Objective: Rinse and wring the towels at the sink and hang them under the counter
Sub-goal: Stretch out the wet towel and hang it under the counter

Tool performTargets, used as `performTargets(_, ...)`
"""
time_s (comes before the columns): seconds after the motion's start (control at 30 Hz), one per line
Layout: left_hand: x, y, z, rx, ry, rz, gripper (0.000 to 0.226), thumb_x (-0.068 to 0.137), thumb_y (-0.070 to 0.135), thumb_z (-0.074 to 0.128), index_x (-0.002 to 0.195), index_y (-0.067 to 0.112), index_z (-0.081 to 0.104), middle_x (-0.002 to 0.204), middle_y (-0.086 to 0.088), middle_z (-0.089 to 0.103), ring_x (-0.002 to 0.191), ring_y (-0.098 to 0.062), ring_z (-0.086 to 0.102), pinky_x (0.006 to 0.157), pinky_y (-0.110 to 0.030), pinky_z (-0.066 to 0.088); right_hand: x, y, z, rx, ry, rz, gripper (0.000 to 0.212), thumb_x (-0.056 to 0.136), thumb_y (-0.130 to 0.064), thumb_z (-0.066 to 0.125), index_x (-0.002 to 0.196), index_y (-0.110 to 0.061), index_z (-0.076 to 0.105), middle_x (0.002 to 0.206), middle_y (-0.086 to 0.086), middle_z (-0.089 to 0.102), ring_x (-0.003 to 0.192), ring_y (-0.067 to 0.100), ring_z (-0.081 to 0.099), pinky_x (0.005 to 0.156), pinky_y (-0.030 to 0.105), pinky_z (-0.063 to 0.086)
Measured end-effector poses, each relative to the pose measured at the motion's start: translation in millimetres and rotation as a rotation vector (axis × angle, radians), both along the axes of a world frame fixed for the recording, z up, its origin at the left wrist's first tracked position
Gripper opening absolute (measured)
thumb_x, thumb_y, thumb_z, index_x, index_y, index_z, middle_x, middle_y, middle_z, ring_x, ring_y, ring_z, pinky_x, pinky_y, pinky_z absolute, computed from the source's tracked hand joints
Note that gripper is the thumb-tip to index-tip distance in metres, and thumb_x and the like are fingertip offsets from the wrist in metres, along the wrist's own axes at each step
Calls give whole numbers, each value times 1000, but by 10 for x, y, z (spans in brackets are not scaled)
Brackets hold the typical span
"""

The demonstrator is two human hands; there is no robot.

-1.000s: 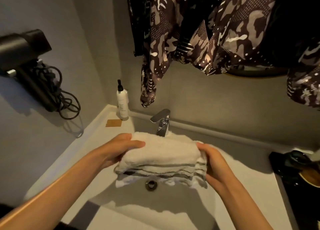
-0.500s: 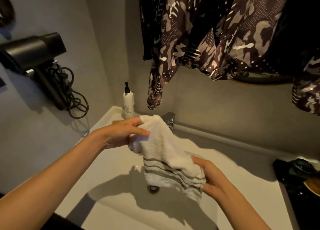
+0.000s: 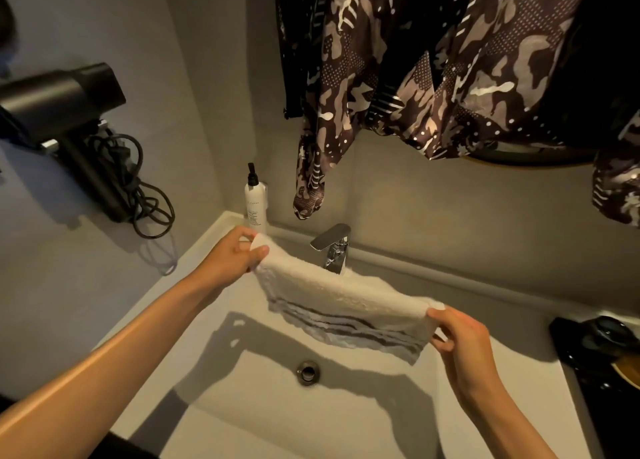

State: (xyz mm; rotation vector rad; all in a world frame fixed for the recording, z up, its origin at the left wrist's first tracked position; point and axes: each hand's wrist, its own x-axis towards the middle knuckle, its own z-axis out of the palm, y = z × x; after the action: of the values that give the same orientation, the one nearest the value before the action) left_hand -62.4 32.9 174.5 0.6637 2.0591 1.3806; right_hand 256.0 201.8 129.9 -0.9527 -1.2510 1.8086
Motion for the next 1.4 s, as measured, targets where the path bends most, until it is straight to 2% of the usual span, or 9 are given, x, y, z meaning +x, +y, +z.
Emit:
performTargets(0.17, 51, 138, 180, 195, 15, -126, 36, 100, 16, 56, 128, 38, 46, 95, -8, 74, 81, -17, 70, 67, -31, 58, -28, 47, 17, -301, 10, 54, 32, 97, -26, 60, 100, 2, 74, 99, 21, 77, 91, 31, 73, 88, 47, 54)
performTargets(0.37, -93, 193, 325, -131, 316, -331, 19, 98, 19, 59, 99, 24, 77, 101, 5, 73, 96, -9, 65, 84, -25, 49, 65, 136, -6, 157, -294, -63, 23, 96, -17, 61, 91, 0, 76, 79, 23, 75, 64, 26, 67, 53, 32, 59)
performTargets(0.63, -58, 128, 306, -263, 534, -588, 35, 76, 11, 84, 103, 31, 75, 96, 25, 67, 89, 13, 61, 75, -9, 48, 391, 251, 112, 471, -221, -139, 30, 94, -12, 64, 81, -34, 79, 104, 4, 70, 95, 13, 64, 81, 12, 48)
performTargets(0.77, -128, 157, 441, -102, 740, -509, 22, 80, 12, 81, 78, 34, 75, 84, 8, 67, 79, 1, 61, 67, -21, 44, 401, 260, 311, 320, -15, -139, 27, 83, -40, 65, 87, -18, 81, 93, -2, 79, 90, 11, 70, 84, 25, 56)
performTargets(0.87, -102, 153, 702, 120, 464, -324, 11, 84, 14, 75, 95, 13, 79, 99, -1, 69, 83, -7, 63, 73, -26, 50, 363, 281, 563, 260, 106, -245, 30, 90, -32, 61, 75, -10, 75, 68, -6, 74, 68, 6, 68, 67, 20, 58)
performTargets(0.97, 141, 246, 776, 373, -63, -117, 21, 84, 30, 67, 93, 11, 71, 77, 3, 74, 69, -12, 68, 65, -30, 55, 319, 294, 558, 184, 156, -259, 27, 98, -24, 55, 84, -6, 70, 72, -4, 76, 67, 6, 69, 63, 20, 58)
performTargets(1.1, 329, 376, 595, 255, 351, -22, 14, 94, 32, 64, 84, 24, 68, 65, 9, 65, 57, -3, 57, 55, -24, 46, 259, 210, 94, -39, 33, -206, 33, 95, -31, 59, 99, 0, 71, 93, 5, 80, 71, 9, 73, 59, 23, 59)
performTargets(1.27, 516, 503, 836, 380, 675, -109, 9, 93, 15, 64, 87, 14, 71, 76, -4, 68, 69, -16, 59, 59, -34, 46, 292, 104, -248, -225, -83, -148, 28, 98, -17, 59, 99, 10, 69, 92, 23, 77, 84, 31, 73, 86, 44, 61)
performTargets(1.4, 764, 695, 1150, 372, 752, -369, 10, 92, 16, 65, 92, 12, 74, 82, -3, 72, 78, -17, 67, 69, -38, 53, 225, 61, -348, 73, -411, -91, 10, 90, -5, 68, 89, -2, 58, 104, 20, 68, 96, 32, 67, 88, 42, 54)
